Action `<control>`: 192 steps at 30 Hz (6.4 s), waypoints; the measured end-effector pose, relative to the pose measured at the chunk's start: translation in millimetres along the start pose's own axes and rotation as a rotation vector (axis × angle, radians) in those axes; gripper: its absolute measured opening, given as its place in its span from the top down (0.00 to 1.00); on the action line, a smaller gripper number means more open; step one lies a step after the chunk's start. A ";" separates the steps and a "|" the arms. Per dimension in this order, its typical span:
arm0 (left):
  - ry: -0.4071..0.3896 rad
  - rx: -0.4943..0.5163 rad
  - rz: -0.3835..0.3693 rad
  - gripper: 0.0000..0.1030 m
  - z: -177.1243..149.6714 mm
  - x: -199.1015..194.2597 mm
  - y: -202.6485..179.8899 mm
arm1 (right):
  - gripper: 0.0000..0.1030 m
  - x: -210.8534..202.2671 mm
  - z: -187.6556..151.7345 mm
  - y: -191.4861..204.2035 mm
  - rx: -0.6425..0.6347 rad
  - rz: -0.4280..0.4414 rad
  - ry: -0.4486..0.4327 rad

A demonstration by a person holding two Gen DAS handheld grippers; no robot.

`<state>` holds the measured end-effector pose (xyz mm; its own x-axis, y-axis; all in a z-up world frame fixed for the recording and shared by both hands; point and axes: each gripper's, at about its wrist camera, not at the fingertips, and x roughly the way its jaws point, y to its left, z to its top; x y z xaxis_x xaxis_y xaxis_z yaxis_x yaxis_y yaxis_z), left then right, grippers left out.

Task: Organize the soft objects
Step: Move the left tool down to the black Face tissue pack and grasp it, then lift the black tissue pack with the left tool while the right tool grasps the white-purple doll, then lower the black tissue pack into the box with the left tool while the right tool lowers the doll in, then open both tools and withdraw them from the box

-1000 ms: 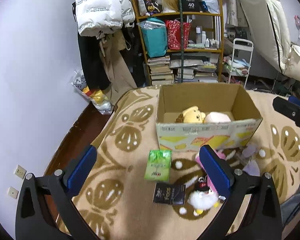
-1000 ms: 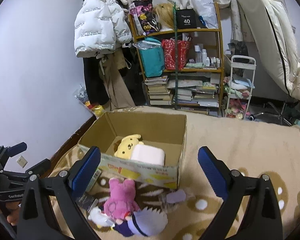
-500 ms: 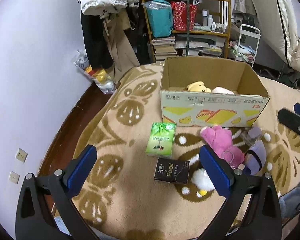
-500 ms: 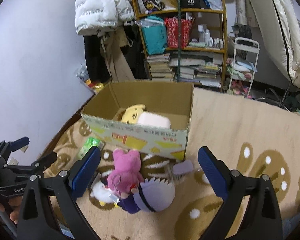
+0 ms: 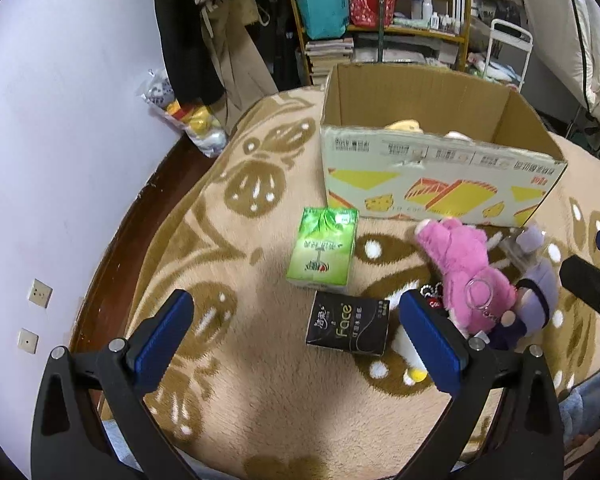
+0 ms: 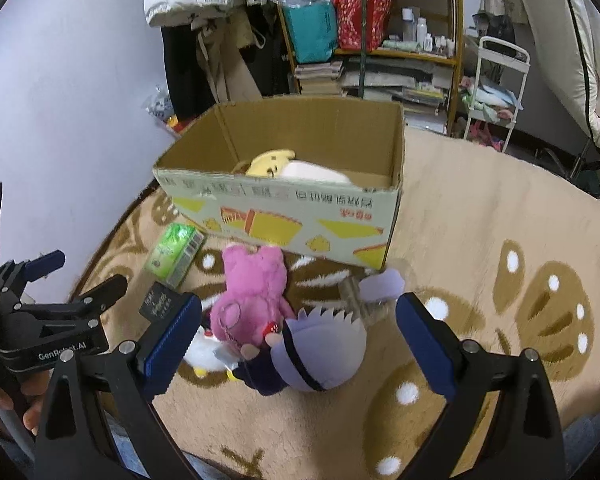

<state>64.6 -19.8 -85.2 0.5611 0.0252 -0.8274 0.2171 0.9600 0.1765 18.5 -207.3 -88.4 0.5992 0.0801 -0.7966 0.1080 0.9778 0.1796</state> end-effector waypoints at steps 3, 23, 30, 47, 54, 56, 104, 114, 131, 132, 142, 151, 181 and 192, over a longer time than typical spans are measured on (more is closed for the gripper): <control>0.024 0.002 0.003 0.02 -1.3 7.6 -1.0 | 0.02 8.6 -3.8 1.4 -0.002 -0.011 0.033; 0.179 -0.011 -0.035 0.02 -9.1 64.9 -6.6 | 0.14 50.5 -19.9 -15.8 0.062 -0.067 0.219; 0.214 -0.012 -0.030 0.02 -11.0 78.0 -9.4 | 0.16 57.3 -21.3 -17.0 0.078 -0.043 0.233; 0.226 -0.001 -0.057 0.02 -11.8 87.3 -17.8 | 0.16 64.4 -20.2 -18.4 0.083 -0.036 0.233; 0.245 0.003 -0.064 0.10 -13.1 92.8 -20.3 | 0.16 64.8 -20.2 -19.3 0.080 -0.036 0.234; 0.264 -0.001 -0.091 0.21 -14.2 96.2 -20.1 | 0.16 64.0 -20.1 -19.0 0.081 -0.032 0.232; -0.383 -0.022 -0.051 0.35 24.5 -63.8 1.1 | 0.36 -81.9 31.7 -2.3 -0.029 -0.074 -0.407; -0.470 0.034 -0.016 0.35 42.8 -72.0 -11.7 | 0.36 -92.7 44.7 -6.6 -0.007 -0.066 -0.496; -0.518 -0.009 -0.131 0.35 79.6 -86.1 -9.1 | 0.36 -87.7 61.0 -19.6 0.060 -0.031 -0.571; -0.520 -0.005 -0.132 0.35 82.8 -85.6 -9.8 | 0.36 -87.0 61.8 -20.3 0.062 -0.031 -0.572; -0.499 0.031 -0.164 0.35 103.8 -64.2 -24.1 | 0.36 -77.0 69.6 -29.8 0.067 -0.018 -0.557; -0.409 0.070 -0.163 0.35 113.9 -20.1 -42.2 | 0.35 -37.0 88.0 -44.1 0.059 -0.008 -0.482; -0.260 -0.019 -0.175 0.17 115.8 37.2 -37.0 | 0.21 23.0 87.2 -43.6 0.020 0.011 -0.336; -0.240 0.009 -0.159 0.17 111.3 35.2 -41.1 | 0.14 21.4 87.5 -46.1 0.031 0.012 -0.342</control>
<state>164.3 -89.4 -62.3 0.6919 -0.1935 -0.6955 0.3243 0.9441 0.0599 95.7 -267.6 -63.2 0.8311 0.0166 -0.5559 0.1205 0.9704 0.2091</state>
